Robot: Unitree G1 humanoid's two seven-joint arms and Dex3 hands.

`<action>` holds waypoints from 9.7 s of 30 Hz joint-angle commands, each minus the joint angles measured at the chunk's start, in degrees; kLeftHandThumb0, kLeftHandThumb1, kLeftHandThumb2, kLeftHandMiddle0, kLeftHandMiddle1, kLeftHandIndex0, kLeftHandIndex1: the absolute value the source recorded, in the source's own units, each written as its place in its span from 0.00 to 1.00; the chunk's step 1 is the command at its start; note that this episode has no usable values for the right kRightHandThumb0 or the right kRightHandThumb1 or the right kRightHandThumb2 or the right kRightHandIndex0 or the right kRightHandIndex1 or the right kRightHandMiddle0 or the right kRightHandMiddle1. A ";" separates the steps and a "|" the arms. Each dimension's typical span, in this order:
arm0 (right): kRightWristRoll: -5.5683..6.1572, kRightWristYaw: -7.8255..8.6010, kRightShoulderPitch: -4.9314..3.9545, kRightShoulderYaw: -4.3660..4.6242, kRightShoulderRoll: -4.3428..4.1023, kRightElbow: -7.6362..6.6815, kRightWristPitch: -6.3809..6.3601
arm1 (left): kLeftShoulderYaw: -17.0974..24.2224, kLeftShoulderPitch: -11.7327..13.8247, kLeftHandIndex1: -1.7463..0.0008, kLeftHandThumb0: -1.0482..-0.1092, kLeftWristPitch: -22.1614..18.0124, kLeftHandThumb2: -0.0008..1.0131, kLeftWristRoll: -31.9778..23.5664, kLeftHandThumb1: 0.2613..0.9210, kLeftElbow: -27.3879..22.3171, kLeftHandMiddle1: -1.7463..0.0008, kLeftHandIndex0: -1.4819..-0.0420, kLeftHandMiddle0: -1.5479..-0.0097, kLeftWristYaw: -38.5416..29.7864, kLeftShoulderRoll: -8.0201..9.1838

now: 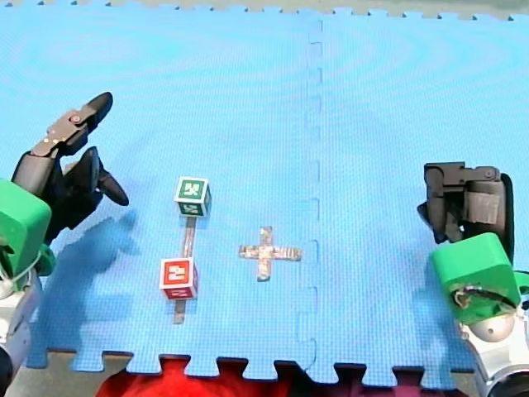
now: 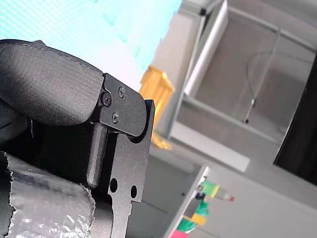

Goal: Stack cube left

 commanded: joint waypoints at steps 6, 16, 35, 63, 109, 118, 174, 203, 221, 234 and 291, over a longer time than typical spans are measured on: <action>-0.28 -1.20 0.54 0.32 -0.46 -0.69 0.80 | 0.10 0.12 0.97 0.00 -0.58 0.04 -2.25 0.99 1.27 0.00 0.58 0.47 -3.72 1.05; -0.28 -1.61 0.66 0.70 -0.34 -0.85 1.08 | -4.22 -0.61 0.97 0.09 0.87 0.00 2.18 0.63 0.29 0.00 0.48 0.47 -4.02 5.85; 0.07 -1.79 0.61 0.95 -0.04 -0.72 0.94 | -5.17 -0.71 1.00 0.30 2.16 0.00 0.71 0.65 -1.59 0.00 0.53 0.47 -9.62 8.37; 2.25 1.06 0.46 -0.18 0.40 -2.06 0.52 | -11.88 5.91 0.99 0.48 12.20 0.00 1.28 0.60 -12.54 0.00 0.46 0.45 -25.14 9.71; 2.95 3.08 1.07 -1.54 0.51 -3.57 -1.21 | -23.29 2.26 1.00 0.55 25.99 0.01 8.29 0.60 -15.00 0.00 0.72 0.52 -30.96 11.74; 3.02 2.97 1.20 -1.69 0.55 -3.41 -1.13 | -24.62 -1.44 1.00 0.63 25.18 0.01 8.16 0.63 -14.20 0.00 0.76 0.53 -40.26 14.81; 2.07 1.82 1.60 -1.14 1.08 -3.75 0.30 | -18.93 23.82 1.00 0.27 32.62 0.00 13.79 0.65 -53.97 0.00 0.60 0.55 -9.93 9.91; 0.95 -0.85 2.81 -0.50 1.12 -6.87 1.29 | -26.85 21.57 0.95 0.47 44.74 0.01 32.19 0.61 -61.76 0.00 0.48 0.52 -12.01 16.00; 0.79 -1.07 3.29 -0.51 1.36 -7.49 1.00 | -25.43 22.25 0.96 0.39 41.96 0.01 27.34 0.66 -58.30 0.00 0.42 0.46 -3.78 11.40; 0.45 -1.54 3.04 -0.34 1.66 -7.01 1.41 | -25.93 19.77 0.99 0.22 31.07 0.02 26.87 0.79 -47.06 0.00 0.53 0.47 6.61 10.34; -0.72 -4.10 3.94 0.03 1.36 -8.57 1.07 | -26.63 20.05 0.99 0.00 30.39 0.03 25.96 0.93 -52.71 0.00 0.85 0.48 -4.65 13.90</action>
